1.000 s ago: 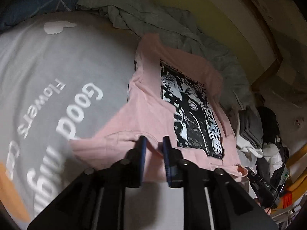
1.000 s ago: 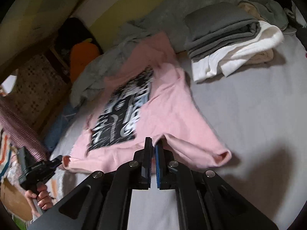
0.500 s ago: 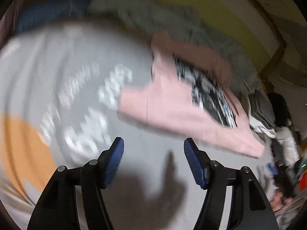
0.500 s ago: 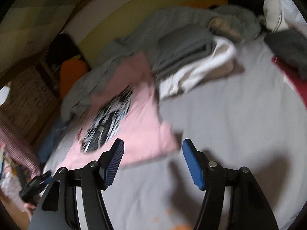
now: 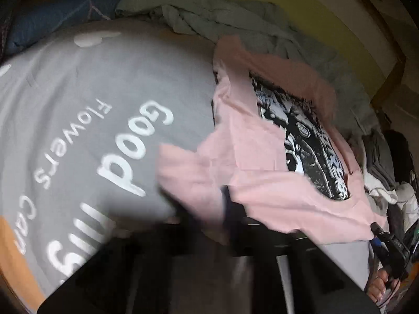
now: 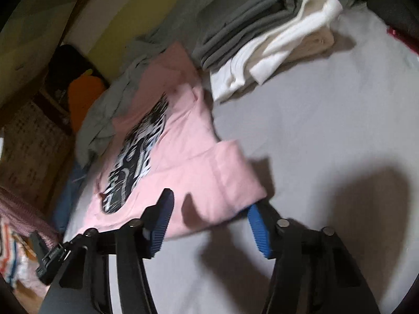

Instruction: Fold small clothes

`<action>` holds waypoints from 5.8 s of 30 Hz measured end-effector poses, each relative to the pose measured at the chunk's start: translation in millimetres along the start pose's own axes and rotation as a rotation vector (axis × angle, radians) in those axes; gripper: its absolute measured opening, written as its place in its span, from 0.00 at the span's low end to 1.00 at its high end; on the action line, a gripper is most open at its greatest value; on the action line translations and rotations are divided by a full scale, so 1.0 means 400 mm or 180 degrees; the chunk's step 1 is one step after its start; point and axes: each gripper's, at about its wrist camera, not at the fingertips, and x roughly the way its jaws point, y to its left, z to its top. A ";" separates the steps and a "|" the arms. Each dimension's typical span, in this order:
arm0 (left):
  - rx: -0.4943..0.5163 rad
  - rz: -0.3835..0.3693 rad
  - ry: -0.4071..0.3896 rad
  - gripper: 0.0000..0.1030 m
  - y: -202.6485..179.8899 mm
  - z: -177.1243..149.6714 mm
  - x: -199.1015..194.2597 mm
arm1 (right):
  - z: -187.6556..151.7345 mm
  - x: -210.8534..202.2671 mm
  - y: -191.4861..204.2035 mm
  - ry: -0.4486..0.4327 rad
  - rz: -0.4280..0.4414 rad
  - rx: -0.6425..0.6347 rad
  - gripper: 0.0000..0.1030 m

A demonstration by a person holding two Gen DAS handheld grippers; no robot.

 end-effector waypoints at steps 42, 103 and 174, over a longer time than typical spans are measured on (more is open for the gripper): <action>-0.0254 0.0195 0.0108 0.06 -0.073 0.139 -0.041 | 0.091 -0.068 0.046 -0.0173 -0.0244 -0.0076 0.05; -0.0166 -0.1168 -0.1548 0.06 -0.169 0.283 -0.587 | 0.132 -0.561 0.288 -0.1565 0.0974 -0.0674 0.11; -0.0499 -0.0561 0.0003 0.06 -0.027 0.017 -0.252 | -0.082 -0.408 0.073 -0.0623 0.0176 -0.0089 0.11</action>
